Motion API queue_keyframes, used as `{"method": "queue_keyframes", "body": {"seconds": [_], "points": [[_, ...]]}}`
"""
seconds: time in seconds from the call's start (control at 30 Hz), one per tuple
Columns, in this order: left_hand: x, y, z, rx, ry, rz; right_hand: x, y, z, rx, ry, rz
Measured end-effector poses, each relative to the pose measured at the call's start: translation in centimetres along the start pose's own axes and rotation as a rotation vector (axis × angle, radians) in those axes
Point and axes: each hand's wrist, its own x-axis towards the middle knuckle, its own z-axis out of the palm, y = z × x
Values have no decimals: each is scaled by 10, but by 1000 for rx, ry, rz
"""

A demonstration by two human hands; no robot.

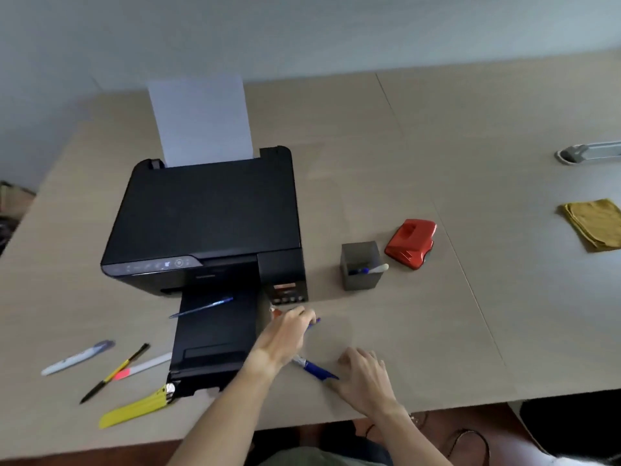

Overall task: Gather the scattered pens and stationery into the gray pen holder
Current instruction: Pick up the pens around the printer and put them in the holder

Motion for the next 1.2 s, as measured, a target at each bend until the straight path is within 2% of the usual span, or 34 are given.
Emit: {"method": "queue_keyframes", "body": {"seconds": [0.1,0.23,0.47,0.6,0.7,0.8,0.97,1.1,1.2], "points": [[-27,-12,18,62,24,-144,-2,-4,21,-86,4,-153],[-44,-20,40,221,22,-198,-8,12,31,-91,45,-266],[-34,-12,47,268,-31,-350,-16,66,-12,-181,221,-229],[-36,-6,49,271,-92,-425,-6,74,-64,-161,414,-176],[-37,-1,51,357,-108,-343,13,64,-110,-132,576,-145],[-32,2,44,344,-80,-263,32,51,-151,-142,661,-141],[-14,17,20,80,31,-114,52,28,-195,-226,607,-170],[1,33,-1,140,132,-13,60,12,-201,-228,522,-257],[11,44,-18,134,183,36,65,5,-196,-136,481,-279]]}}
